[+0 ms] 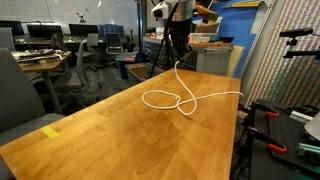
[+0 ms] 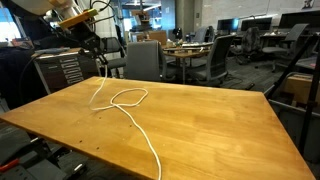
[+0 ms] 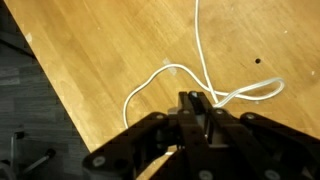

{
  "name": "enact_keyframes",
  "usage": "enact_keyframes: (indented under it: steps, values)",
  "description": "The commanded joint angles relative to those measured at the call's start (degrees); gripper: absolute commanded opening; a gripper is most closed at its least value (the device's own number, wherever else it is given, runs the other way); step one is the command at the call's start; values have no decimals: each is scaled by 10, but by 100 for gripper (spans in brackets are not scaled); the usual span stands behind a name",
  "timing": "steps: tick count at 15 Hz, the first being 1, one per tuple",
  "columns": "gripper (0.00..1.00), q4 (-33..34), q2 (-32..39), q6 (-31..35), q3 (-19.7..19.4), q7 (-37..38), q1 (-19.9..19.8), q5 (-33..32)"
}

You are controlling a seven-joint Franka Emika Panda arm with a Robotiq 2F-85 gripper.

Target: Tie a knot

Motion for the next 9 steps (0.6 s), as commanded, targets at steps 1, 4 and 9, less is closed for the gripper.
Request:
enact_keyframes:
  steps: [1,4,9]
  values:
    - [3,32,32,55,-8,-46,-11,-17]
    - [3,47,57,77,-11,-68,-11,-45]
    - [36,63,92,91,-13,-106,-14,-49]
